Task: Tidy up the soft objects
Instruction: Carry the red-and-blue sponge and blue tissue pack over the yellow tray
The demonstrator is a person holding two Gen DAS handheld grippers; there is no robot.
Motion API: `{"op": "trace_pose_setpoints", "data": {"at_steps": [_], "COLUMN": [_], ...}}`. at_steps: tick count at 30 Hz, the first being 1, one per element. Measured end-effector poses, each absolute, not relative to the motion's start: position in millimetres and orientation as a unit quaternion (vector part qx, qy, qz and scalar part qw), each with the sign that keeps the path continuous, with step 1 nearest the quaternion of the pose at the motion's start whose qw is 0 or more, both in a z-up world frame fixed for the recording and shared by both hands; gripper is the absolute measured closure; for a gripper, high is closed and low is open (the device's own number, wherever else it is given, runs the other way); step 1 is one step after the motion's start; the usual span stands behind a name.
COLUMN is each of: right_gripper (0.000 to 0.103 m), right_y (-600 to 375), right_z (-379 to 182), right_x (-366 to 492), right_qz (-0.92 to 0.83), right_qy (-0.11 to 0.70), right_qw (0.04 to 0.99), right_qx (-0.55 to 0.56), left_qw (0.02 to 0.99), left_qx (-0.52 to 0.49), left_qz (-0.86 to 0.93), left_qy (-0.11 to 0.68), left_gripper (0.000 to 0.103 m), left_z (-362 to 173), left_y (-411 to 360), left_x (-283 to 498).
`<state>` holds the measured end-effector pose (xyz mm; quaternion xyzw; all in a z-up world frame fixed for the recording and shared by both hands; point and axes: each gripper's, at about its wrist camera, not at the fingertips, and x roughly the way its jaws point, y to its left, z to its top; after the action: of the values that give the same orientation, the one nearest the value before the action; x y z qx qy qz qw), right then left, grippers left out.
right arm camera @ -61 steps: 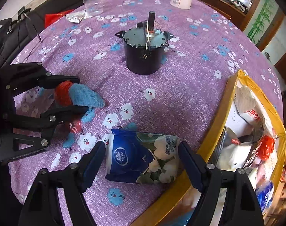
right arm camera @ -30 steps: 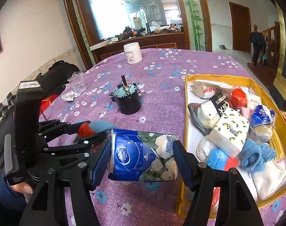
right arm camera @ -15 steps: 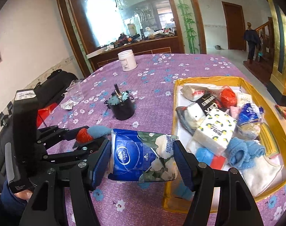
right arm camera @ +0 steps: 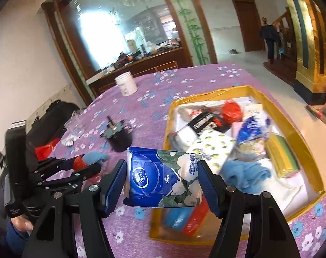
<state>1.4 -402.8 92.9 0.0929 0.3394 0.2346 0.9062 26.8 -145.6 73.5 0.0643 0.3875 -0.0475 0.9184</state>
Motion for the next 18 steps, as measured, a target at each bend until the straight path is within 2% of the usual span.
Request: {"op": "trace_pose_setpoints", "data": {"at_steps": [7, 18], "right_gripper": [0.032, 0.032], "right_y": [-443.1, -481.8], "right_z": [93.1, 88.4], "right_x": [14.3, 44.7], "right_qz": [0.190, 0.140], "right_qy": [0.339, 0.345], "right_qw": [0.913, 0.917], "right_qx": [0.123, 0.144], "left_qw": [0.919, 0.907], "left_qx": [0.070, 0.084], "left_qz": [-0.104, -0.146], "left_qy": [0.373, 0.386], "left_gripper": [0.064, 0.064], "left_z": [86.9, 72.2], "left_y": [-202.7, -275.6], "left_x": [42.2, 70.2]}}
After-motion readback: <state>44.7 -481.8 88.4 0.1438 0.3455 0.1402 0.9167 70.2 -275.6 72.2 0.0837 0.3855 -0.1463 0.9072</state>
